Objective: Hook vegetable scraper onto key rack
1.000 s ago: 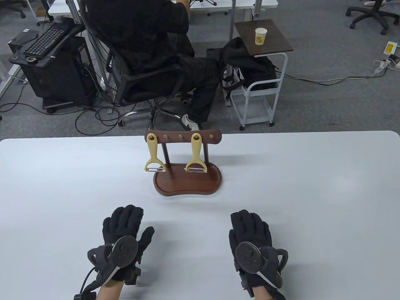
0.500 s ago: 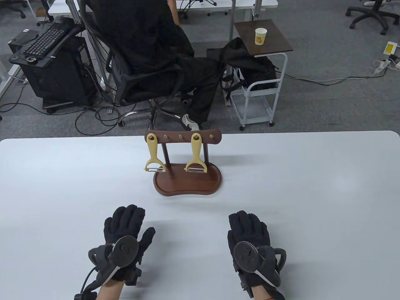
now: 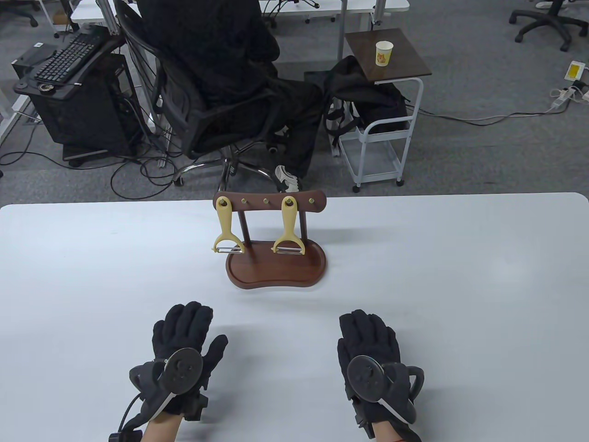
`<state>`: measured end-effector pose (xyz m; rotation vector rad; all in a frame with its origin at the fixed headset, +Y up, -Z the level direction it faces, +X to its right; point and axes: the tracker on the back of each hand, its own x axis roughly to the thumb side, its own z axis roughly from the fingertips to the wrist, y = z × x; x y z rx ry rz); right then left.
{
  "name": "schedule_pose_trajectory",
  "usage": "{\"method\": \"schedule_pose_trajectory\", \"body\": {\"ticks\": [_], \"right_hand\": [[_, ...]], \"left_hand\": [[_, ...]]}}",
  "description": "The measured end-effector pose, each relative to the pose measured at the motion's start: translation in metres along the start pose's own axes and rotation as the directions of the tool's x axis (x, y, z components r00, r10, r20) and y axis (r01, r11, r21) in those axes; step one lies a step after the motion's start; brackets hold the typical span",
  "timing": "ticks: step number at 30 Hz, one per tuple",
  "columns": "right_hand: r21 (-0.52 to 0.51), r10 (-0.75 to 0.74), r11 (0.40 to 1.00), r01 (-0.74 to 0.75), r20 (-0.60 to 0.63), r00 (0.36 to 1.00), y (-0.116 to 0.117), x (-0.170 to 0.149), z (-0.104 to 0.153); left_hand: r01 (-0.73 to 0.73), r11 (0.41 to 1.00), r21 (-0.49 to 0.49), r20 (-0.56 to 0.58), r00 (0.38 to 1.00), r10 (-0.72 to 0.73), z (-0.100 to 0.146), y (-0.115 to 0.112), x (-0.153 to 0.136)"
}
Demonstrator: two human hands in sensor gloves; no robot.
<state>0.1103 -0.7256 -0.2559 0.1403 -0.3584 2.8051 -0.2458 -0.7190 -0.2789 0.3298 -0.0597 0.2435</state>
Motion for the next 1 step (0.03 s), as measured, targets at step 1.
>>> {"method": "schedule_pose_trajectory", "body": {"ticks": [1], "right_hand": [[-0.002, -0.001, 1.0, 0.001, 0.0, 1.0, -0.0001, -0.0001, 0.0]], "left_hand": [[-0.001, 1.0, 0.0, -0.001, 1.0, 0.001, -0.0001, 0.0, -0.0002]]}}
